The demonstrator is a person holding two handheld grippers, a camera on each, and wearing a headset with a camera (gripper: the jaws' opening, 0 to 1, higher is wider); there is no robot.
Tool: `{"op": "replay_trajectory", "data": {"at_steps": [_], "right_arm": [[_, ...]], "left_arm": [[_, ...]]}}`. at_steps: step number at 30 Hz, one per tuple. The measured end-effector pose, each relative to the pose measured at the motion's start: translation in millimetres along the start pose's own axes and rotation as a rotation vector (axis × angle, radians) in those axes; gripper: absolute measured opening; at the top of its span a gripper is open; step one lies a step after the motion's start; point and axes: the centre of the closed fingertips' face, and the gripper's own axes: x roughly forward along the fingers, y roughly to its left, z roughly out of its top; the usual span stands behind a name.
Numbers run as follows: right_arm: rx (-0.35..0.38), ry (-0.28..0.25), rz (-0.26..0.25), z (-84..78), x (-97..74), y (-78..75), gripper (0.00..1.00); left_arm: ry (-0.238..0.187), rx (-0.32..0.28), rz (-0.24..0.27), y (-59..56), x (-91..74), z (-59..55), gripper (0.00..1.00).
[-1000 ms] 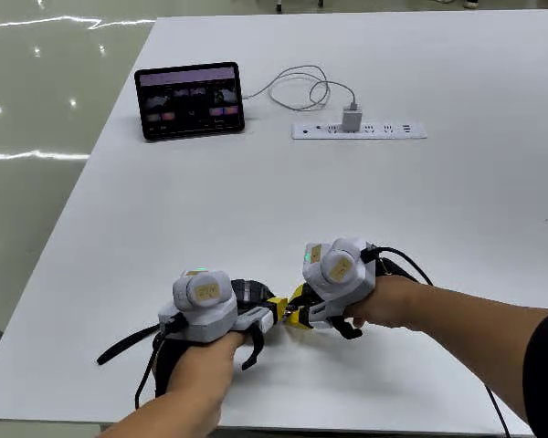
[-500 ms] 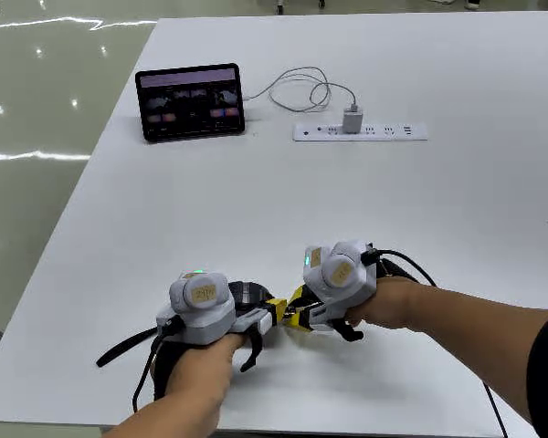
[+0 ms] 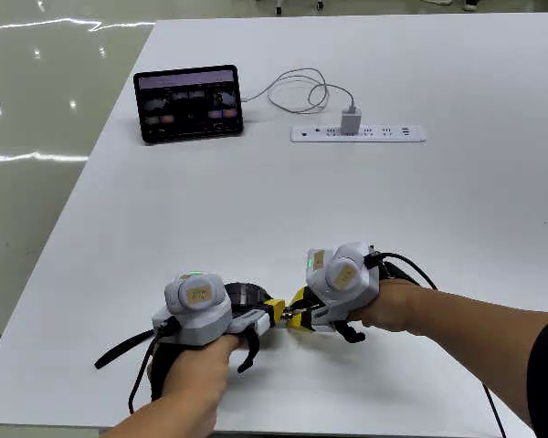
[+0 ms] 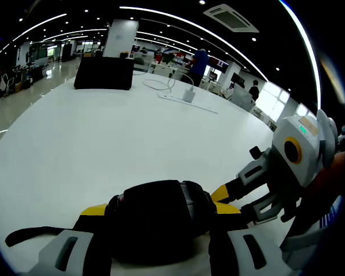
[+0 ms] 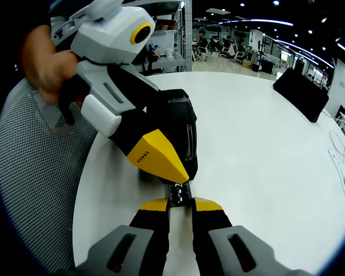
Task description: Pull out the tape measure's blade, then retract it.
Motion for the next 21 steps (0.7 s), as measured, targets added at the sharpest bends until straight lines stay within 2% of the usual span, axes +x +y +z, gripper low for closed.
{"op": "replay_trajectory", "data": {"at_steps": [10,14,15,21], "right_arm": [[-0.003,-0.004,0.000,1.7,1.1,-1.5,0.08],[-0.003,-0.006,-0.002,4.6,3.8,0.1,0.08],[0.017,-0.007,-0.001,6.2,5.4,1.4,0.08],[0.004,-0.006,-0.004,8.1,7.2,-0.3,0.08]], "left_arm": [[0.000,-0.007,-0.012,-0.1,0.6,0.5,0.64],[0.005,0.009,-0.013,-1.6,0.5,-0.5,0.64],[0.006,0.017,-0.013,-1.7,0.4,-0.8,0.64],[0.004,0.010,-0.014,-1.1,0.1,-0.1,0.64]]}}
